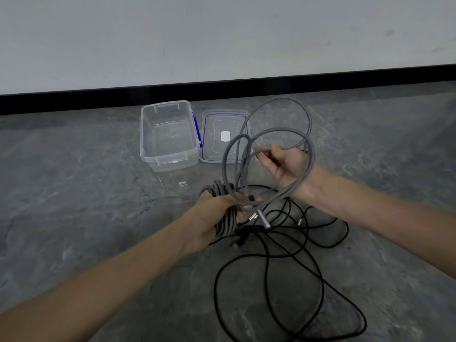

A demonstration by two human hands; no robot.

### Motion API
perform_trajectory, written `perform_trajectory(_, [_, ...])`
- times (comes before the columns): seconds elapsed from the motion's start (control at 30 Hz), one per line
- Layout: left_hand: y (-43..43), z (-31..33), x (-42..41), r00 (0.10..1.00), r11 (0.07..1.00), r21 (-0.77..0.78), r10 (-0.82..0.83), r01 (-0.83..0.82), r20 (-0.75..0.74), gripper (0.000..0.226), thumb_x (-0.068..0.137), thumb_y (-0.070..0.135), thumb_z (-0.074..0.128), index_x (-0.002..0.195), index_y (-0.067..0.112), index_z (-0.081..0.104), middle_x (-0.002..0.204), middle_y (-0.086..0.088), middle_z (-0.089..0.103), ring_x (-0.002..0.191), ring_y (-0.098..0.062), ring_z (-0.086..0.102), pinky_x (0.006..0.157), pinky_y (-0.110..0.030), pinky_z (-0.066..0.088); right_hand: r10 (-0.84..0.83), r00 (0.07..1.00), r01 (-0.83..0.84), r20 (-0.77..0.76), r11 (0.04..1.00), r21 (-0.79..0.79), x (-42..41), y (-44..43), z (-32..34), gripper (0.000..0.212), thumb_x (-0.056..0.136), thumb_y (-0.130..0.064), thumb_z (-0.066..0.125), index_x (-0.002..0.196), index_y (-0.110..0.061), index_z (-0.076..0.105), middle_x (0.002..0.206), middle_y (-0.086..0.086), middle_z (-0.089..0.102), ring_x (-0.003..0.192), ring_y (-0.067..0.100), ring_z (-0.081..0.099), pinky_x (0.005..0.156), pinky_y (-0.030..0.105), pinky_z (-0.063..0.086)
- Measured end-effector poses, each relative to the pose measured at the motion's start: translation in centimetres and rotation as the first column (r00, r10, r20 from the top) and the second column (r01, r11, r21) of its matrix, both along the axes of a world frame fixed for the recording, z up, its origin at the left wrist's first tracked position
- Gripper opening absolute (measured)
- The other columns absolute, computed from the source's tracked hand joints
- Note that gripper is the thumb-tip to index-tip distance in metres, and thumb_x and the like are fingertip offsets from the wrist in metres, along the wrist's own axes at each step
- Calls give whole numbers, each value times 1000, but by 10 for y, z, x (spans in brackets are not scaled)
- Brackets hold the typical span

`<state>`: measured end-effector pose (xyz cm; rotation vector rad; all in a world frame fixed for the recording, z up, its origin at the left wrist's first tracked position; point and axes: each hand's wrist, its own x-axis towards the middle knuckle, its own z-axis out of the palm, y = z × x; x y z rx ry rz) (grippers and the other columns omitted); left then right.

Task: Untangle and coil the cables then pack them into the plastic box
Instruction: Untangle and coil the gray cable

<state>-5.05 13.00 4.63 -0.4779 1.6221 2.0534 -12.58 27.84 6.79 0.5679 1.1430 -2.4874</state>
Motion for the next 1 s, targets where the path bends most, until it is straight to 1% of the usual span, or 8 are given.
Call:
perform_trajectory(0.13, [3,5,-1,999,999,-28,30,-31,-11,14,88,3,63,80,5,74,51,-2,53,42,-8,47,46,-19,39,21,999,-20,-34,999,37,-2,1,1,16,102,-6,41,110,4,51,65,10,71,59,11,70,50,16,53])
perform_trajectory(0.27, [-2,3,-6,992,991,-34,130,-130,-1,33,87,7,67,57,16,76,65,-4,61,52,-9,50,59,-22,40,141,987,-118,-77,960,253,5,12,-6,8,99,-8,49,98,-3,56,70,8,68,59,11,66,52,19,53])
perform_trajectory(0.4, [-10,3,-7,970,971,25,240,-239,-30,20,77,17,73,58,17,76,79,-7,66,77,-16,56,79,-29,42,253,967,-196,-33,816,544,19,14,-19,17,97,0,50,87,-13,55,66,-2,68,62,11,68,52,20,54])
perform_trajectory(0.5, [-14,5,-5,975,979,25,204,-203,-89,11,69,23,74,60,16,76,69,1,68,66,-11,56,72,-25,46,367,930,-295,21,711,638,29,13,-27,11,97,-2,51,92,-11,55,76,4,67,60,10,69,51,19,53])
perform_trajectory(0.63, [-10,8,-4,970,976,55,216,-211,-109,16,86,12,65,71,8,68,61,2,66,56,-6,62,55,-17,51,461,877,-417,133,596,686,30,11,-34,15,98,-7,50,86,-12,58,85,12,67,72,18,66,67,24,57])
perform_trajectory(0.77, [-7,7,-5,966,979,-22,196,-203,-170,18,73,23,75,80,8,68,65,1,68,59,-9,61,62,-22,51,541,811,-533,223,526,663,31,12,-44,16,101,-10,43,100,-11,59,97,18,68,88,25,65,80,30,54])
perform_trajectory(0.9, [-7,4,-7,946,959,-126,220,-254,-237,16,90,16,66,85,2,72,77,-4,74,73,-17,65,75,-29,57,687,666,-653,289,351,671,40,13,-46,22,98,-11,51,117,-3,59,90,10,70,78,17,66,72,20,55])
perform_trajectory(1.0, [-9,3,-6,933,935,-199,234,-293,-275,17,91,19,67,88,3,73,82,-7,75,79,-17,70,77,-32,58,864,407,-610,297,15,793,57,10,-32,13,96,-8,51,104,-5,61,97,12,70,78,17,64,68,19,52])
